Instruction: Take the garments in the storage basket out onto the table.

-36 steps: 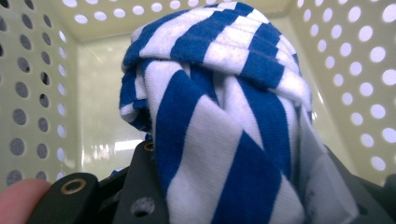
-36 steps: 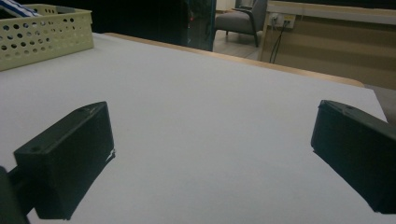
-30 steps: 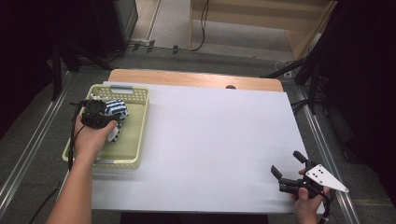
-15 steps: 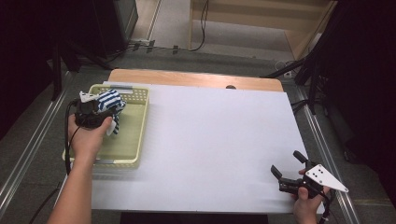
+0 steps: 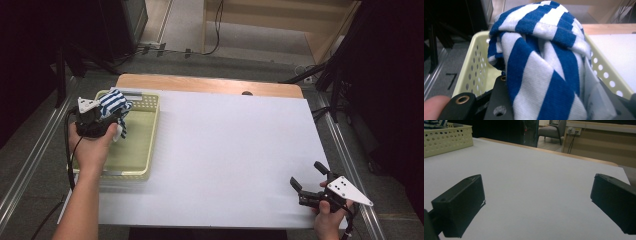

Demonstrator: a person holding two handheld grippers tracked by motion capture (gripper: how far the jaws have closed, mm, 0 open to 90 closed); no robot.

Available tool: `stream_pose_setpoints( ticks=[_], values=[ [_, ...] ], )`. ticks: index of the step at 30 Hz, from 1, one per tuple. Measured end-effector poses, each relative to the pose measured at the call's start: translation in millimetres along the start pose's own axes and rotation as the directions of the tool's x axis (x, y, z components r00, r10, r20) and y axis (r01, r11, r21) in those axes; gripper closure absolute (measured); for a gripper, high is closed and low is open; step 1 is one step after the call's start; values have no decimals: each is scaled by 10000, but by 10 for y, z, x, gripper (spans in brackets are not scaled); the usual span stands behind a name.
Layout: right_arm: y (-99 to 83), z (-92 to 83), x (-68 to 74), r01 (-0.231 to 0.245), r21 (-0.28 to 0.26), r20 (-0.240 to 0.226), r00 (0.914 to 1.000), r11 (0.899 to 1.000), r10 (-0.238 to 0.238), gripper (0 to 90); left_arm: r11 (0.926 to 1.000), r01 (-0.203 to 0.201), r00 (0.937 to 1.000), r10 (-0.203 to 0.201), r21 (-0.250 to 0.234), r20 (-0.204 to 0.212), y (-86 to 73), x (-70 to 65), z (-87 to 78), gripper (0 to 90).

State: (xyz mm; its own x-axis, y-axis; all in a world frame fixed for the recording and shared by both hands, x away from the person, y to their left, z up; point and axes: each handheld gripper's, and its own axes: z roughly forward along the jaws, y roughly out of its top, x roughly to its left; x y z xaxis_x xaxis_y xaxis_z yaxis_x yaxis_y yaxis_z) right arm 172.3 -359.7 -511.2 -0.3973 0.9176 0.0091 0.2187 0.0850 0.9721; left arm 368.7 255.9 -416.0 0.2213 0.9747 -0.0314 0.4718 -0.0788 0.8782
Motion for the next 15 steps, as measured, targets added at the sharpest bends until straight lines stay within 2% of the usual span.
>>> stream_pose_setpoints(
  ticks=[9,15],
  values=[
    [0,0,2,8,2,17,10000,10000,-8,0,9987,-56,10000,56,-502,-2,7,-35,-54,635],
    [1,0,4,13,0,24,10000,10000,-13,0,9946,32,10000,-34,-1035,-18,23,-56,-123,635]
  ],
)
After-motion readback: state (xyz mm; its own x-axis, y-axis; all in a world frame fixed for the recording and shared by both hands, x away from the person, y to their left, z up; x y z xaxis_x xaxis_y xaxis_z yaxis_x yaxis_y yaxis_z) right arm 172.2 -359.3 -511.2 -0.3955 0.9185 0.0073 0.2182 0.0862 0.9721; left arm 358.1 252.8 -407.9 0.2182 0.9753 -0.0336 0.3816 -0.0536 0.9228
